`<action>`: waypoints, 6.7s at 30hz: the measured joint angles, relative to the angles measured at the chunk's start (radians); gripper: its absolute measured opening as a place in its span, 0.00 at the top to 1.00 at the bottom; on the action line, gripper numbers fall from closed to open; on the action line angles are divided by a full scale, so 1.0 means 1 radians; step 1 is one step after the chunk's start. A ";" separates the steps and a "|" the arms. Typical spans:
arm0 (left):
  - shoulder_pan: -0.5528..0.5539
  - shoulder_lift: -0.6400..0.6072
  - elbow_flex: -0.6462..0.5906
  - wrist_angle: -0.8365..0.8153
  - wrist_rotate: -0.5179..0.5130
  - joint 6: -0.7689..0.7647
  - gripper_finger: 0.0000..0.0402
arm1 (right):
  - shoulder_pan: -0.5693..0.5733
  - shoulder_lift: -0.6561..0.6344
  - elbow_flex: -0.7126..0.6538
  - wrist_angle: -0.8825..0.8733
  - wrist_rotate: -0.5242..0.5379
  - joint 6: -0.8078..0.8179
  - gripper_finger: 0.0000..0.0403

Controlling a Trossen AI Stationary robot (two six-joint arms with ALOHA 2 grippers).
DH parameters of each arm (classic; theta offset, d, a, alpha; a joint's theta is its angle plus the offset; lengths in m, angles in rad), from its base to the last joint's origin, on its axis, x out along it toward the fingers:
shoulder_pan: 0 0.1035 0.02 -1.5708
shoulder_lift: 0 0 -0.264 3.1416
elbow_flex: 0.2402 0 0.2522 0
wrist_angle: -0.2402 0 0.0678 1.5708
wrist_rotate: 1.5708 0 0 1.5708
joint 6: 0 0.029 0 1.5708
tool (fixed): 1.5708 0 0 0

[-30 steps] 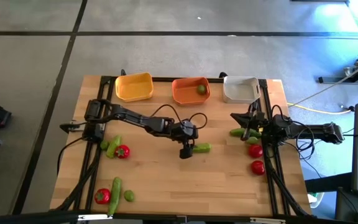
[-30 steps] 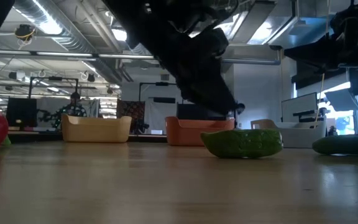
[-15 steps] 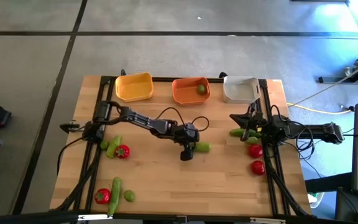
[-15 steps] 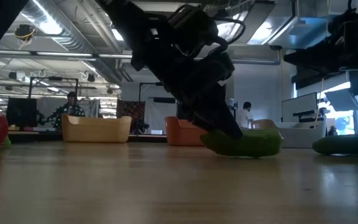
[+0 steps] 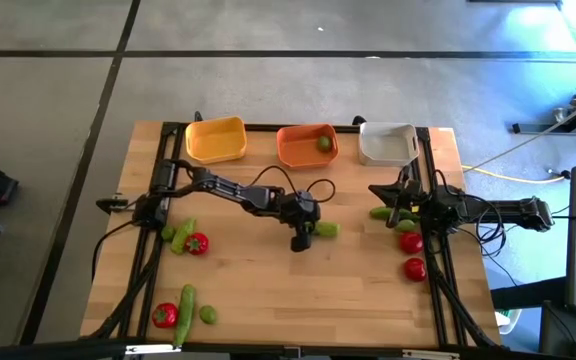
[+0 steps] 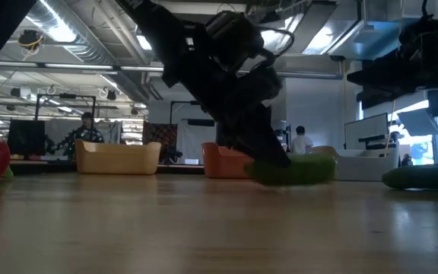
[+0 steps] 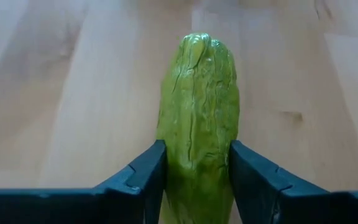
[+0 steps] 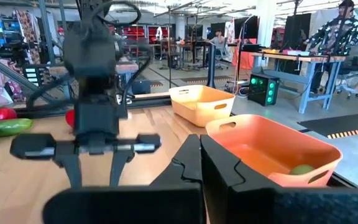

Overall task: Sort produce into baskets
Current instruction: Put the top center cucumber into the yellow bin, then put the top left tomato into the yellow bin

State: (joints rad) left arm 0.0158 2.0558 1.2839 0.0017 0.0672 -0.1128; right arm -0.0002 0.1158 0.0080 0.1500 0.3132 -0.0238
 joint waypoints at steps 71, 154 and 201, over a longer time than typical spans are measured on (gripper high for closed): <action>0.713 -0.783 -0.572 -0.349 -0.577 -0.123 0.43 | 0.000 0.000 0.000 0.068 0.016 0.019 1.00; -0.326 -0.783 -0.280 -1.166 -0.239 -0.889 0.02 | 0.000 0.000 0.000 0.073 0.015 0.018 1.00; -0.365 -0.704 -0.558 -0.997 -0.025 -0.987 0.30 | 0.000 0.000 0.000 0.072 0.016 0.017 1.00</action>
State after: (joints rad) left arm -0.3496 1.3519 0.7262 -0.9948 0.0425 -1.1001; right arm -0.0003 0.1158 0.0079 0.2218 0.3290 -0.0067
